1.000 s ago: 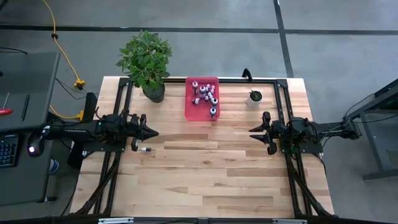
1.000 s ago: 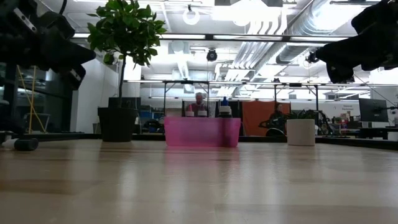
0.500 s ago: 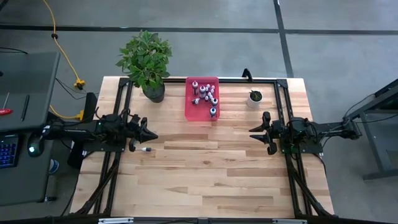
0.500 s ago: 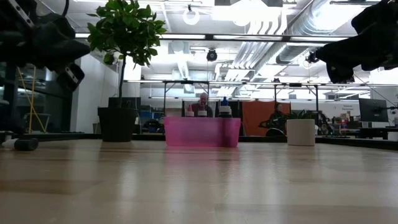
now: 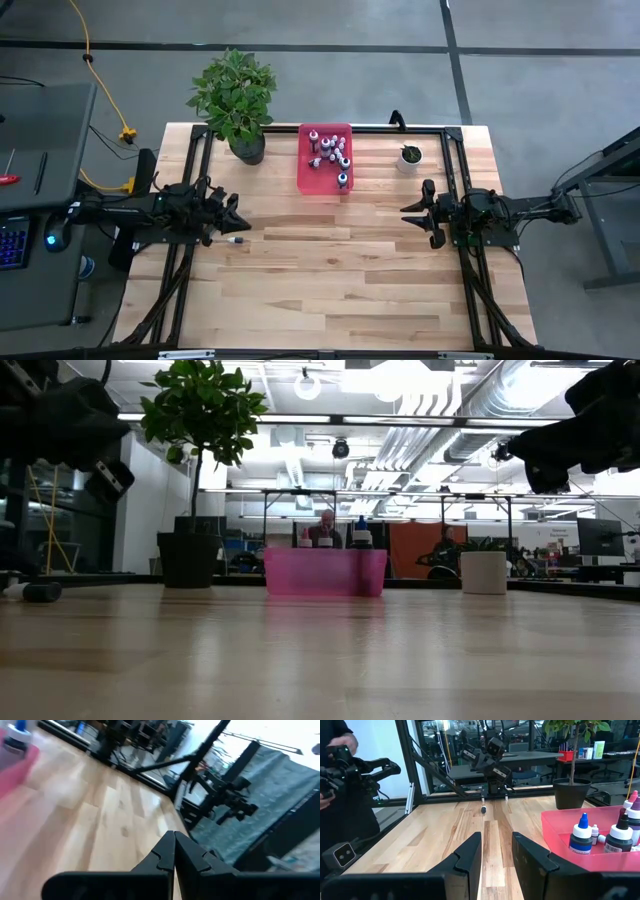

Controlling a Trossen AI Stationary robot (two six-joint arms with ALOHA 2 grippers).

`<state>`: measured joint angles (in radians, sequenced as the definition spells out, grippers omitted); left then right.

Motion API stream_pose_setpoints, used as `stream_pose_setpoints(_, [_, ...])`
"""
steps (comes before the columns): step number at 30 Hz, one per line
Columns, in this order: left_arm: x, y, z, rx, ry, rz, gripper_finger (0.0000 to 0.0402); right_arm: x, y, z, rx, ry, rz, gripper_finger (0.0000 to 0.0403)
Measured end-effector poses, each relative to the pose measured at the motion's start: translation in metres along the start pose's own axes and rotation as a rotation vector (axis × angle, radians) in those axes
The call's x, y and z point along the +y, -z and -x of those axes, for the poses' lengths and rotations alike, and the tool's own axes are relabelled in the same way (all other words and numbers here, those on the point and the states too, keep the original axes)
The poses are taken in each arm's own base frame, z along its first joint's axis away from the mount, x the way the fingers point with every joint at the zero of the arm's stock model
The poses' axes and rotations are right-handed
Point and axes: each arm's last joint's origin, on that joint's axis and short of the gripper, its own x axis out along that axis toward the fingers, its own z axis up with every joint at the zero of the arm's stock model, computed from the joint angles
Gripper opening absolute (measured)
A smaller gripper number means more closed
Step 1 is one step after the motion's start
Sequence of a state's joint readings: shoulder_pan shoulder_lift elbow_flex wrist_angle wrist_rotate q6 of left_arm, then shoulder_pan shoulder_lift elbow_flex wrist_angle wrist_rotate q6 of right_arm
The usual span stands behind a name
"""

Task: Pick & Place food coloring
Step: Put the black food coloring bottle into the pink bin

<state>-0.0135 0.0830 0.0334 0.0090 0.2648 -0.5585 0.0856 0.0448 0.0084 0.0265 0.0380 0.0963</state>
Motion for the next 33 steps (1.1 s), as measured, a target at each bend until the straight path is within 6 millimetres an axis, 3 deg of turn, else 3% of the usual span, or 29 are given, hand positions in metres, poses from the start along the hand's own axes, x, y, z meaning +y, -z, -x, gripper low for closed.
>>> stream_pose_setpoints(12, [-0.008, -0.009, 0.002, -0.019, 0.048, -0.023, 0.0000, 0.000, 0.000, 0.000, 0.000, 0.000, 0.000, 0.0098])
stream_pose_setpoints(33, [-0.004, -0.008, 0.002, -0.037, -0.047, -0.006, 0.0000, 0.000, 0.000, 0.000, 0.000, 0.000, 0.000, 0.0099])
